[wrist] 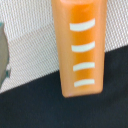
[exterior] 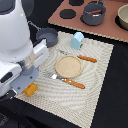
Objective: Interact with the objects in diverse but meaningful ways.
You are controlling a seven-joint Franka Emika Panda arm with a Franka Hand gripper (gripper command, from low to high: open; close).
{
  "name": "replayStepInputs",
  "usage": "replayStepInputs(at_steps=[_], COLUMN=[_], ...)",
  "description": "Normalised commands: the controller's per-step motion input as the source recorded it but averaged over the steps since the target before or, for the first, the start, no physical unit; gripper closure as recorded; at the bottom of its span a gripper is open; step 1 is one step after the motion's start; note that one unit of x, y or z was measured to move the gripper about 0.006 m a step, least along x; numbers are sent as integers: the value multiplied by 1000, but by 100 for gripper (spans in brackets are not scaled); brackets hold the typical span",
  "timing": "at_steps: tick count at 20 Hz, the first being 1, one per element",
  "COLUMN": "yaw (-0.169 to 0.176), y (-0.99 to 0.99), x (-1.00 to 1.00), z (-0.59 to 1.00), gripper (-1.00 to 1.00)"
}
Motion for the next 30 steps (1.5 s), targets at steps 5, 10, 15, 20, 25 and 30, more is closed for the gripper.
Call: replayStepInputs(at_steps=[5,10,15,20,25,30], yaw=[49,45,41,34,37,49], y=[0,0,0,0,6,222], x=[-37,-74,-57,-18,0,181], z=[-489,-423,-160,-35,275,1000], gripper=[-100,100,100,100,100,100])
